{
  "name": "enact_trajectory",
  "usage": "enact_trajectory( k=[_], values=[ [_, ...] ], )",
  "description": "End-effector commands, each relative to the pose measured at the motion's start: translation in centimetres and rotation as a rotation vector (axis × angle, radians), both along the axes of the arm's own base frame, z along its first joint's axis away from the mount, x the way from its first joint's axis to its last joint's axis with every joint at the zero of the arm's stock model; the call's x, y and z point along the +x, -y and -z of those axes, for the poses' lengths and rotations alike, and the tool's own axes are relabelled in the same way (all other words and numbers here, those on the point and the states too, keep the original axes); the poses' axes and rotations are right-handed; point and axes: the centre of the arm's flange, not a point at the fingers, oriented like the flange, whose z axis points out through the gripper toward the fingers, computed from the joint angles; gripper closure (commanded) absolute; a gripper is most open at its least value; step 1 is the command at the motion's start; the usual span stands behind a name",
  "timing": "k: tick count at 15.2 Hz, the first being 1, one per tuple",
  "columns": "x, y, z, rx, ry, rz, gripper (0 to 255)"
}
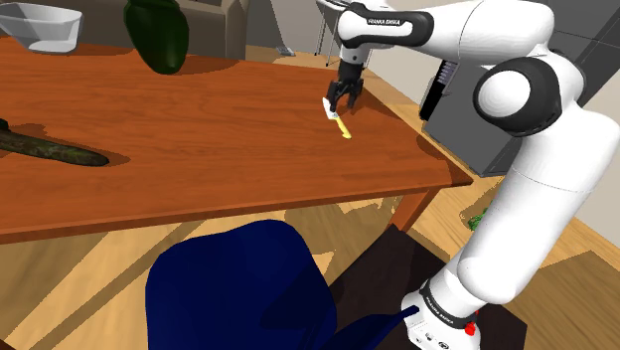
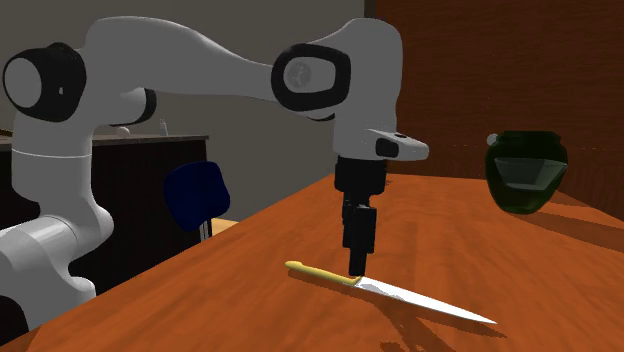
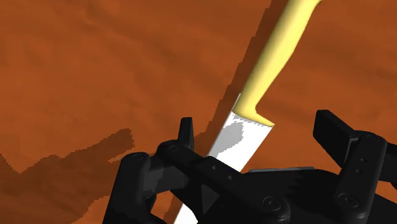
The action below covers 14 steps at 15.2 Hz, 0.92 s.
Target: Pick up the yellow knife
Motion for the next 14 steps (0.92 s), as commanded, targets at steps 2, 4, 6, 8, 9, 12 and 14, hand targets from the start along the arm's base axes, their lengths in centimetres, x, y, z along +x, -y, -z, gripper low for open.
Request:
enact_trajectory(
  k=[2, 4, 6, 8, 9, 12, 14],
  values=[
    [0.1, 0.0, 1.6, 0.0, 0.0, 0.0, 0],
    [0.1, 0.0, 3.0, 0.0, 0.0, 0.0, 0],
    [0.0, 0.0, 3.0, 0.0, 0.0, 0.0, 0],
    [0.0, 0.0, 3.0, 0.0, 0.0, 0.0, 255],
    [0.0, 0.0, 3.0, 0.0, 0.0, 0.0, 255],
    [0.0, 0.0, 3.0, 0.0, 0.0, 0.0, 255],
    [0.1, 0.0, 3.0, 0.0, 0.0, 0.0, 255]
  ],
)
